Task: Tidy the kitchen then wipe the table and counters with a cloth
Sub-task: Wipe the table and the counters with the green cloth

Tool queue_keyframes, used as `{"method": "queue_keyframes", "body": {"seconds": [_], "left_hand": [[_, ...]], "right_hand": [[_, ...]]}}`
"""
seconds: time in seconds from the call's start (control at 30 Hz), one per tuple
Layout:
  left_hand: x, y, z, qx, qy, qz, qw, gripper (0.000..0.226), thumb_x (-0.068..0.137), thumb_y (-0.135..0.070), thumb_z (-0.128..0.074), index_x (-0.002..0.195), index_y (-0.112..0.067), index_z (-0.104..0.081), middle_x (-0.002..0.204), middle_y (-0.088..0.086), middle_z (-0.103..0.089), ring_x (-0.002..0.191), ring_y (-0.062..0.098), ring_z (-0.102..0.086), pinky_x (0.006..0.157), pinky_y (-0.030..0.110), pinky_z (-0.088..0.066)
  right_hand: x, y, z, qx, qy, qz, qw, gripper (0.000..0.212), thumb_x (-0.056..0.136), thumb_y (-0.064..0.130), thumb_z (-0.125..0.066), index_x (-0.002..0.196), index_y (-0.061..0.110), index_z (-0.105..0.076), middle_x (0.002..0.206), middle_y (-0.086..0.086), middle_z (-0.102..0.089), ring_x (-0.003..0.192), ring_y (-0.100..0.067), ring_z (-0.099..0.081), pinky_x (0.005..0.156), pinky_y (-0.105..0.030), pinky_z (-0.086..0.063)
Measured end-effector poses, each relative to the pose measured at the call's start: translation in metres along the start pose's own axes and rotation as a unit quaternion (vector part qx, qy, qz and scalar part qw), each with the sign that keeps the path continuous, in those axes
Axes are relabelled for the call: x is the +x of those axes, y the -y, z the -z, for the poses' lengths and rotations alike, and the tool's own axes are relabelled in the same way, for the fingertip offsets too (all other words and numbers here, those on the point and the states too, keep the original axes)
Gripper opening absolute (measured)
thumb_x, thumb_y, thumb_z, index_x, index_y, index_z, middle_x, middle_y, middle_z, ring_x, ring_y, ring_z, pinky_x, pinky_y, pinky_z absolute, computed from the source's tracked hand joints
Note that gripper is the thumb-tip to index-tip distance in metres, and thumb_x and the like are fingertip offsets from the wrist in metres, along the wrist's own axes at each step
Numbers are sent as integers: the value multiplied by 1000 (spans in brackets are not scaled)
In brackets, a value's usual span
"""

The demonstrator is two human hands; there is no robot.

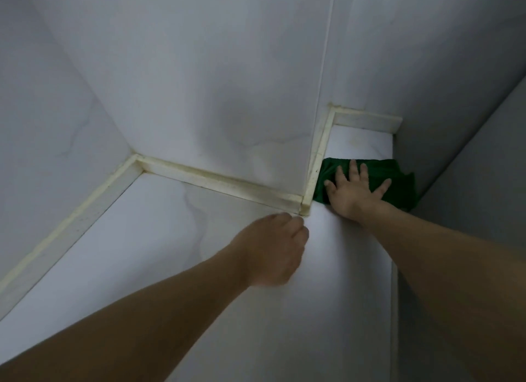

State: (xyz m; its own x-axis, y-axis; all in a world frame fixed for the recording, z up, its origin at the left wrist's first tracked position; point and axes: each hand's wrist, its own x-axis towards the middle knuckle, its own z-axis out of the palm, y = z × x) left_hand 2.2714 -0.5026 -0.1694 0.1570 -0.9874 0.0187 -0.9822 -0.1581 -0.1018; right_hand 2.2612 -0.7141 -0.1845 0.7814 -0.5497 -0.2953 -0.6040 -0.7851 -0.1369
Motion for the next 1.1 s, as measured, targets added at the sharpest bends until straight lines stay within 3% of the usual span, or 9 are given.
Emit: {"method": "queue_keyframes", "body": {"seconds": [0.07, 0.2, 0.47, 0.8, 0.97, 1.1], "left_hand": [[3, -7, -11, -29, -3, -127, 992, 36, 93, -24, -39, 113, -5, -62, 110, 12, -61, 99, 28, -56, 90, 41, -46], [28, -15, -21, -57, -23, -175, 983, 49, 95, -29, -40, 133, -2, -53, 136, 17, -53, 129, 30, -47, 113, 39, -30], [67, -3, -40, -147, -28, -166, 975, 52, 94, -25, -54, 139, 2, -46, 144, 20, -44, 138, 32, -35, 117, 40, -25], [66, 0, -51, -139, -30, -134, 981, 64, 95, -42, -28, 151, -12, -29, 157, 4, -28, 147, 18, -18, 121, 38, -12], [71, 4, -56, -133, -44, -143, 980, 62, 96, -42, -31, 151, -14, -29, 158, 3, -28, 147, 18, -19, 120, 38, -12], [72, 4, -56, -138, -44, -136, 980, 62, 97, -37, -48, 152, -15, -28, 158, 2, -27, 147, 18, -18, 120, 37, -10]], "right_hand": [[-9, -13, 0, -17, -7, 49, 999, 54, 103, 44, -14, 154, 30, -6, 161, 1, 12, 147, -22, 14, 107, -68, 11], [-10, -25, -1, -67, 15, 78, 995, 55, 101, 51, -9, 152, 37, 2, 159, 5, 20, 146, -23, 19, 110, -64, 11], [24, -20, 7, -72, 50, 39, 995, 56, 100, 52, -9, 151, 37, 7, 157, 5, 26, 144, -22, 25, 110, -65, 12], [77, -18, 38, -94, 80, 22, 992, 57, 100, 53, -10, 151, 37, 9, 158, 4, 23, 146, -24, 20, 111, -66, 4], [110, -24, 49, -97, 65, 18, 993, 57, 100, 54, -10, 152, 36, 7, 160, 2, 19, 147, -25, 16, 112, -65, 5], [125, -26, 52, -94, 45, 21, 994, 57, 100, 53, -9, 152, 34, 5, 160, 2, 17, 147, -24, 15, 112, -65, 7]]}}
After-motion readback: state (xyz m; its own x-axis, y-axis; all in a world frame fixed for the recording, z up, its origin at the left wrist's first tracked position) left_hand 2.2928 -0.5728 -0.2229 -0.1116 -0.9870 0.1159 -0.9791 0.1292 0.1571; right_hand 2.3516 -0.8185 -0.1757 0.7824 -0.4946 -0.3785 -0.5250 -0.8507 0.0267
